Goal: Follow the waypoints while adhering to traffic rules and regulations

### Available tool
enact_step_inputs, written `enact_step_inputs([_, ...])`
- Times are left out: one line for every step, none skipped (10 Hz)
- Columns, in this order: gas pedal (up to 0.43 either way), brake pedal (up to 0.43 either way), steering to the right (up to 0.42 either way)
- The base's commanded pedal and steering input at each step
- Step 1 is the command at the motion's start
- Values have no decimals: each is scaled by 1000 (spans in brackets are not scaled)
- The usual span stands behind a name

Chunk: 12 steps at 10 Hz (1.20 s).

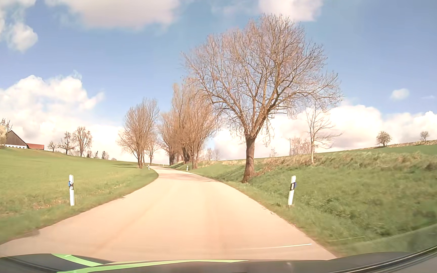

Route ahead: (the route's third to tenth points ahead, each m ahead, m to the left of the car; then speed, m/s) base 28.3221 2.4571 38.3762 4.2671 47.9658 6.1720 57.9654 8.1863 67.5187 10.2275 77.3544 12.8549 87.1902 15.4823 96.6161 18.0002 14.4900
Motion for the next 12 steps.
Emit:
enact_step_inputs([339, 0, -20])
enact_step_inputs([339, 0, -20])
enact_step_inputs([339, 0, -21])
enact_step_inputs([339, 0, -23])
enact_step_inputs([339, 0, -24])
enact_step_inputs([339, 0, -24])
enact_step_inputs([339, 0, -24])
enact_step_inputs([339, 0, -25])
enact_step_inputs([339, 0, -25])
enact_step_inputs([339, 0, -25])
enact_step_inputs([339, 0, -25])
enact_step_inputs([339, 0, -26])
